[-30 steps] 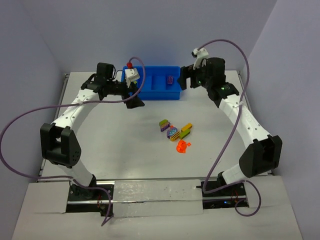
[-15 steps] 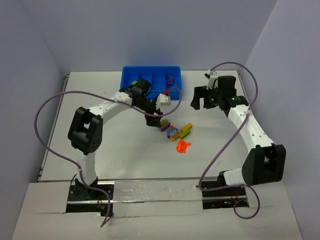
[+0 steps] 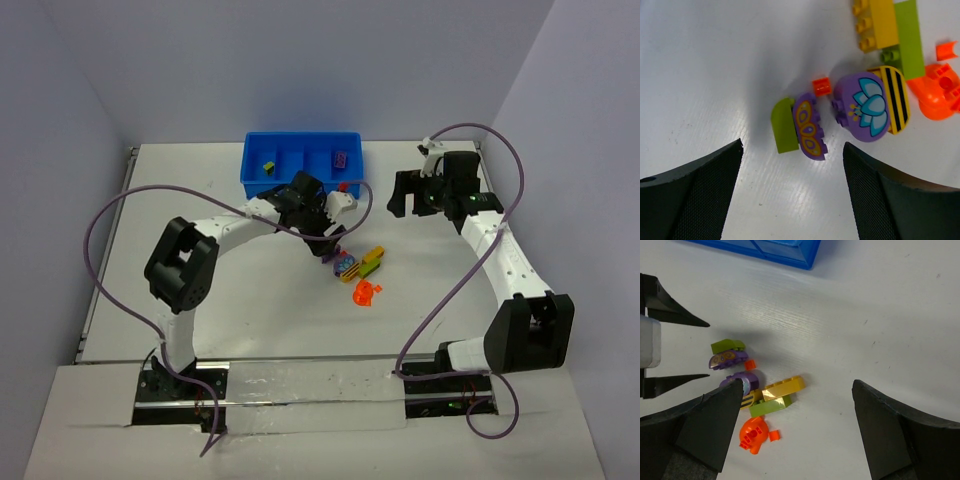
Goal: Sort the legos into containers by color
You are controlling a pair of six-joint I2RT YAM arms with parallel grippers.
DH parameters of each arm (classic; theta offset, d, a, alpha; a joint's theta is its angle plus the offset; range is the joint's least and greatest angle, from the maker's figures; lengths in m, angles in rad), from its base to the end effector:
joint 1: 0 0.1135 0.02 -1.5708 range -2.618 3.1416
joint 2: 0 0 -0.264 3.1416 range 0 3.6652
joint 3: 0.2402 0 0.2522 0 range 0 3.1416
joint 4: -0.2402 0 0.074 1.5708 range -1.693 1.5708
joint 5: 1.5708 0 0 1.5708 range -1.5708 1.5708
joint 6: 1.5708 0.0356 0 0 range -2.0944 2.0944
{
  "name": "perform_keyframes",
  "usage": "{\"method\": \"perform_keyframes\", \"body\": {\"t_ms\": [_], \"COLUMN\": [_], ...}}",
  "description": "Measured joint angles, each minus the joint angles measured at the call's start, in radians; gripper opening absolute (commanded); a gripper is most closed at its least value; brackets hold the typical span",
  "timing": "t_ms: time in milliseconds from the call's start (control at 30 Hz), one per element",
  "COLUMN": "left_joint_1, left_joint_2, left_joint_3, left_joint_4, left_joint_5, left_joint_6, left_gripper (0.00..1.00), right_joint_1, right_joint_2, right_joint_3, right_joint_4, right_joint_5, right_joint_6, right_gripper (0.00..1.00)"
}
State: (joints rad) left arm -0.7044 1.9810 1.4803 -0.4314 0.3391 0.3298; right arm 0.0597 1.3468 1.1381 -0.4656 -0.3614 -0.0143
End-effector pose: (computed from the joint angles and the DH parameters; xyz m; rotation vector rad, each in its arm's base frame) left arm 0.3224 -0.2895 0.2043 1.3679 2.1171 -0.5782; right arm 0.2960 0.0303 0.3119 -0.2769 2.2108 0.4296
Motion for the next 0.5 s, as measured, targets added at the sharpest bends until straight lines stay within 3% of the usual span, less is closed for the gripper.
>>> {"method": "perform_keyframes", "body": {"t_ms": [300,500], "left_joint_1": [-0.009,-0.021], "left_joint_2": [0.062,0.067], "left_joint_3": [0.016,0.016], "left_joint_4": [0.017,0.023], "left_joint_5": [-0.030,-0.030], "left_joint_6": [-0.040,-0.045], "left_gripper": [0.85,0.73], "right_joint_1": [-0.002,-0.002], "right_joint_2": [0.001,0.021], "right_joint_3": [0.000,0.000], "right_joint_4": [-0.001,0.000], "right_joint_5": [-0.002,-0.007], "right_joint_6": [0.003,0.003], "right_gripper": [0.97,0.97]}}
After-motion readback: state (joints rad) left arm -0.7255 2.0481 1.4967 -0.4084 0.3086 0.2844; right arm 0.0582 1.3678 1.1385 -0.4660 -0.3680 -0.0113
